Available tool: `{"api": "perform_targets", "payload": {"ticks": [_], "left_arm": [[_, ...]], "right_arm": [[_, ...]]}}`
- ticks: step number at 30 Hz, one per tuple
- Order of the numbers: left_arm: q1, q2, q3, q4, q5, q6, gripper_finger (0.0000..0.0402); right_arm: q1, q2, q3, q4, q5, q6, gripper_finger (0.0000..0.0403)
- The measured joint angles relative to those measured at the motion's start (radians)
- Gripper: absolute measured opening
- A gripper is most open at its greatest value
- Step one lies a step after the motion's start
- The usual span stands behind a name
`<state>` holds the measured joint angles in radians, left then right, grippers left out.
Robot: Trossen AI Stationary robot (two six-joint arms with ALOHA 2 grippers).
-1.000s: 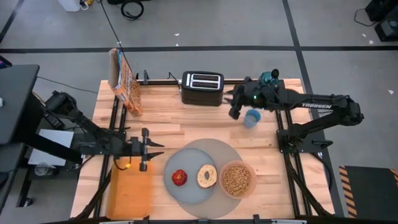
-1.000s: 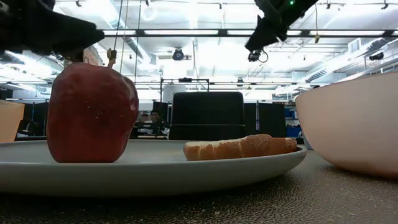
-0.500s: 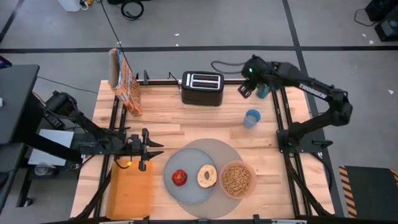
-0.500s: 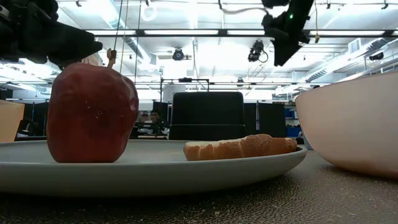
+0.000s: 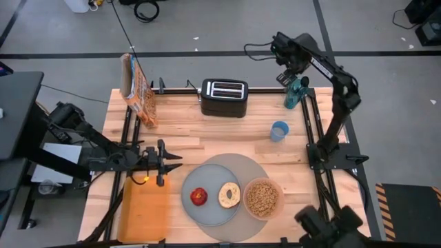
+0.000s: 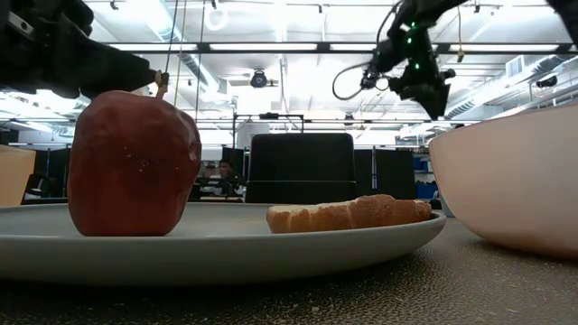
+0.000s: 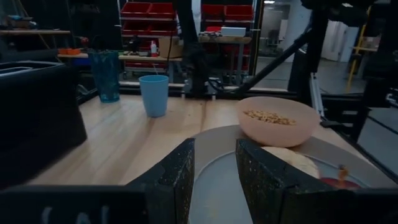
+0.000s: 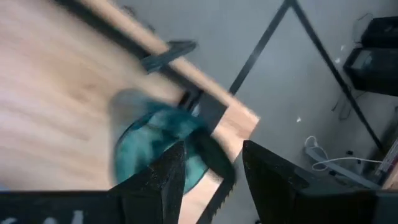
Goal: Arrange a breakfast setting
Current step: Put the spoon on the gray table mat between the pink bowl and the blue plate
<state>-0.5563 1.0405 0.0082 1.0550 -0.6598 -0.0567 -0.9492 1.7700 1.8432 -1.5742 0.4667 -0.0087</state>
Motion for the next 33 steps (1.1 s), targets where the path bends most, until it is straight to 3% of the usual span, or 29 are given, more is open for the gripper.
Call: {"api": "perform_targets", "payload": {"ticks": [10, 22, 33], "left_arm": [[0.038, 0.0, 0.0, -0.019, -0.002, 0.0, 0.0125], [0.038, 0.0, 0.0, -0.055, -0.002, -0.037, 0.0125], [0.038, 0.0, -0.001, -0.061, -0.002, -0.045, 0.0125]], "right_arm": [[-0.083, 0.067, 0.076, 0.003, -0.004, -0.053, 0.0181], [-0.166, 0.069, 0.014, 0.003, 0.002, -0.051, 0.0181], [-0.168, 0.069, -0.047, 0.004, -0.025, -0.065, 0.018]]}}
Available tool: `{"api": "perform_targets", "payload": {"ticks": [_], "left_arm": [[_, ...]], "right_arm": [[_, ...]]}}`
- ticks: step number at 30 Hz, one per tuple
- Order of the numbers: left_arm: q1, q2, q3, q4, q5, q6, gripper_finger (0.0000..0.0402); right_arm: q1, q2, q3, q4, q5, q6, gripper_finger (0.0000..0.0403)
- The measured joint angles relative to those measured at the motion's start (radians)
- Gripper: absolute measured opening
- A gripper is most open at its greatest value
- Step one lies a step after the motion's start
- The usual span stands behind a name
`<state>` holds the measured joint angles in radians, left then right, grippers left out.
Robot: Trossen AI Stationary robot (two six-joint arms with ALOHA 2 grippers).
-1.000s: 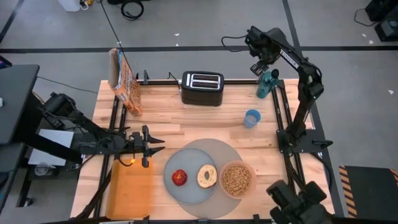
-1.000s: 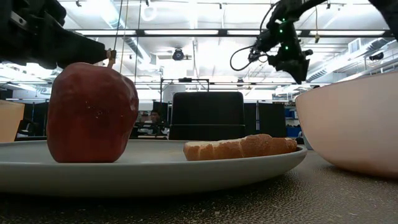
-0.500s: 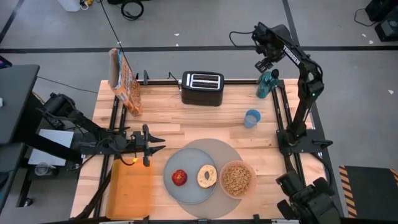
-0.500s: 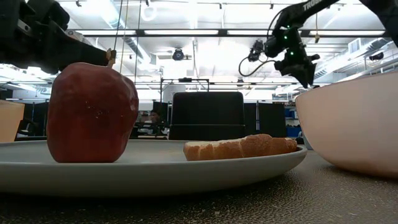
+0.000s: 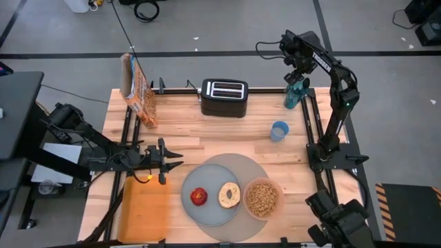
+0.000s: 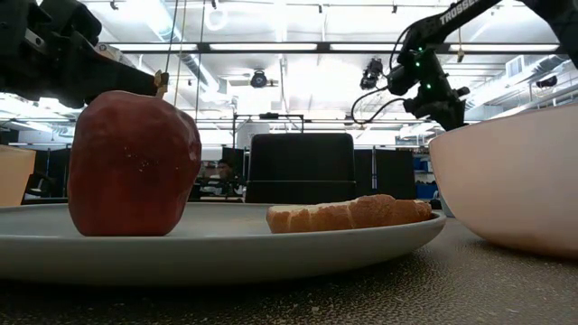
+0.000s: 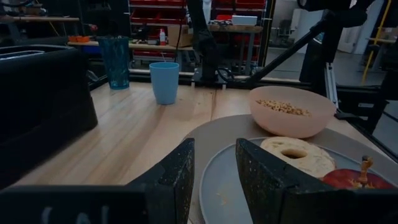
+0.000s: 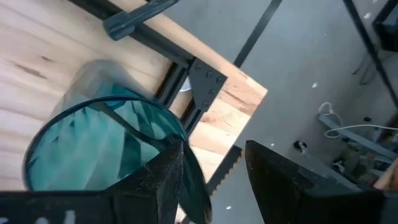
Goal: Arrange a breakfast setting
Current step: Put the spoon on the gray table mat between the pink bowl and the blue plate
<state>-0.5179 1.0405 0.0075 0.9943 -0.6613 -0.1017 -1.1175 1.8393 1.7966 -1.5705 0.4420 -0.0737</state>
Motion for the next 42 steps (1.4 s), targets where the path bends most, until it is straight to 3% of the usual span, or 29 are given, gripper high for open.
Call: {"api": "perform_targets", "payload": {"ticks": [14, 42], "left_arm": [[-0.001, 0.0, 0.0, -0.006, 0.0, 0.008, 0.0125], [0.0, 0.0, 0.0, -0.006, 0.0, 0.017, 0.0125]], "right_arm": [[0.011, -0.034, 0.008, 0.0, -0.092, -0.036, 0.0179], [-0.005, -0.042, -0.02, -0.001, -0.062, -0.08, 0.0177]]}}
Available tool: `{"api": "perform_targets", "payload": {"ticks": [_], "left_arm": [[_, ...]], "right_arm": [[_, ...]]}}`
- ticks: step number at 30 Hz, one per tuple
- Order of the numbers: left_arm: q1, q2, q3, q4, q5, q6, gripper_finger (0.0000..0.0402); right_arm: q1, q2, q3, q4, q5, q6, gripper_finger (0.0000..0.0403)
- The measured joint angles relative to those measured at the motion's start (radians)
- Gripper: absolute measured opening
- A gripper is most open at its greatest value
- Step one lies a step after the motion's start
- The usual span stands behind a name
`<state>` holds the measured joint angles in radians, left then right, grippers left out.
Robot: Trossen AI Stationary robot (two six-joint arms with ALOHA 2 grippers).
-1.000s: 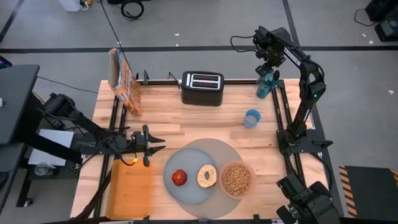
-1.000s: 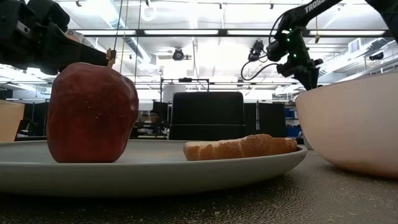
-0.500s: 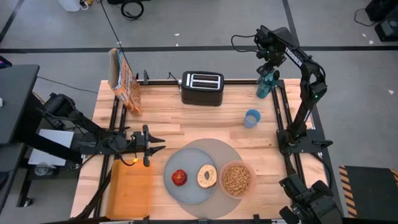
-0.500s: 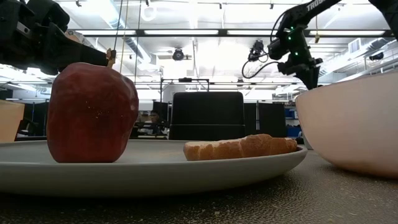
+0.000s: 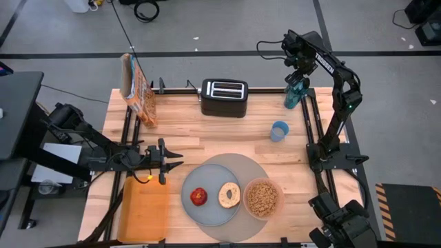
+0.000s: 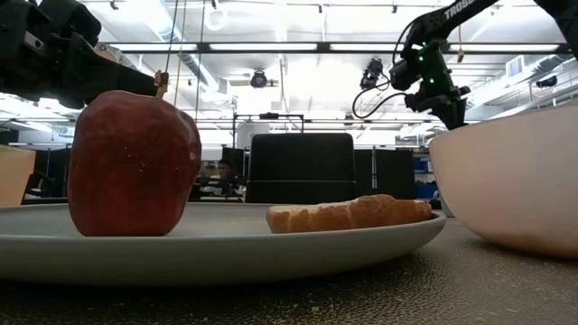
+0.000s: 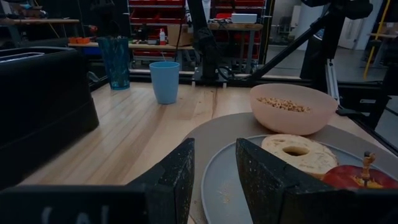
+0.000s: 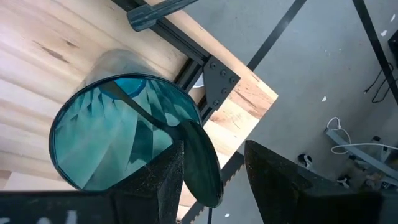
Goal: Arrange a breakfast setting
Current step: Put the spoon on the gray table mat between the pink bowl and the blue plate
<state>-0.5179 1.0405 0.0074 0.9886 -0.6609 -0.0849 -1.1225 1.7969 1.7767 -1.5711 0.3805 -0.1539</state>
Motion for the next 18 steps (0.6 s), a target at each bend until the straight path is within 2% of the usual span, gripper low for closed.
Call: {"api": "perform_targets", "payload": {"ticks": [13, 18], "left_arm": [[0.0, 0.0, 0.0, 0.0, 0.0, 0.0, 0.0125], [0.0, 0.0, 0.0, 0.0, 0.0, 0.0, 0.0125]], "right_arm": [[0.0, 0.0, 0.0, 0.003, -0.009, 0.001, 0.017], [0.0, 0.0, -0.014, 0.005, 0.012, -0.004, 0.0156]]}}
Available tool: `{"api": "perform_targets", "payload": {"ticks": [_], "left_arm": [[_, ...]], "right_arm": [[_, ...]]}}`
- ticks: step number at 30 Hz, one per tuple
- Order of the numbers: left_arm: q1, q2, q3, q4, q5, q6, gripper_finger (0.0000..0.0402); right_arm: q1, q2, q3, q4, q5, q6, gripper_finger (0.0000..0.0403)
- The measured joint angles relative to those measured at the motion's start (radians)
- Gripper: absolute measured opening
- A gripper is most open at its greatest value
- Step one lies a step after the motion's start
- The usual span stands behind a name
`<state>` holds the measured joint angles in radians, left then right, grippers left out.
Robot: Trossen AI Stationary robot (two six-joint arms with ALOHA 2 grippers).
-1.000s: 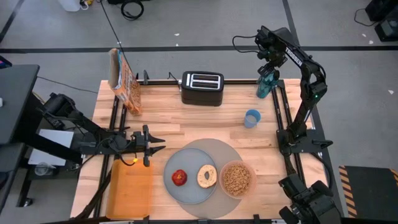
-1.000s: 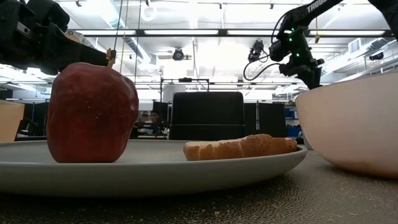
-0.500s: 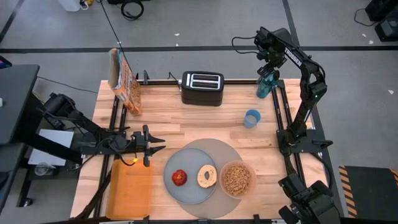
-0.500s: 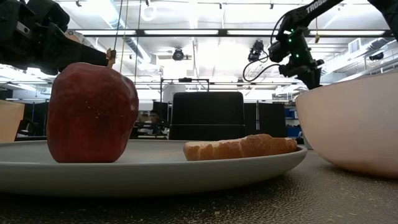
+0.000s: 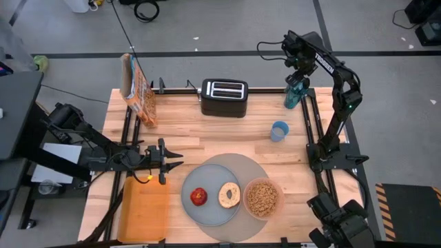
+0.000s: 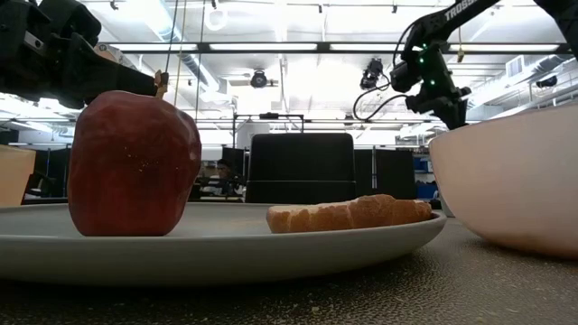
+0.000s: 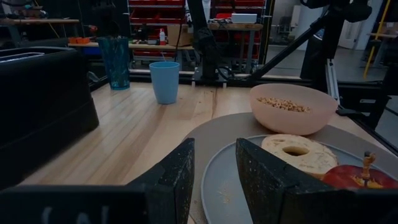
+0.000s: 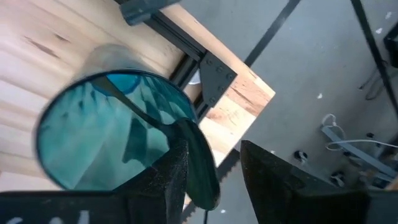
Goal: Arrange a breakfast setting
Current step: Put the spoon on the gray table mat between the pink bowl and the blue plate
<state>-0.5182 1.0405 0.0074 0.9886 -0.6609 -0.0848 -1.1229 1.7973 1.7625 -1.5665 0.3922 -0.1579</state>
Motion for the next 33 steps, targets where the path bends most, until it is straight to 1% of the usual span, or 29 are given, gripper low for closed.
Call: {"api": "perform_targets", "payload": {"ticks": [5, 15, 26, 33], "left_arm": [[0.0, 0.0, 0.0, 0.0, 0.0, 0.0, 0.0125], [0.0, 0.0, 0.0, 0.0, 0.0, -0.001, 0.0125], [-0.001, 0.0, 0.0, 0.0, 0.0, -0.004, 0.0125], [-0.001, 0.0, 0.0, 0.0, 0.0, -0.004, 0.0125]], "right_arm": [[0.011, 0.0, -0.034, 0.013, 0.054, -0.011, 0.0141], [0.016, 0.001, -0.044, 0.021, 0.07, -0.015, 0.0124], [0.016, 0.001, -0.044, 0.032, 0.099, 0.001, 0.0087], [0.017, 0.001, -0.044, 0.035, 0.105, 0.001, 0.0081]]}}
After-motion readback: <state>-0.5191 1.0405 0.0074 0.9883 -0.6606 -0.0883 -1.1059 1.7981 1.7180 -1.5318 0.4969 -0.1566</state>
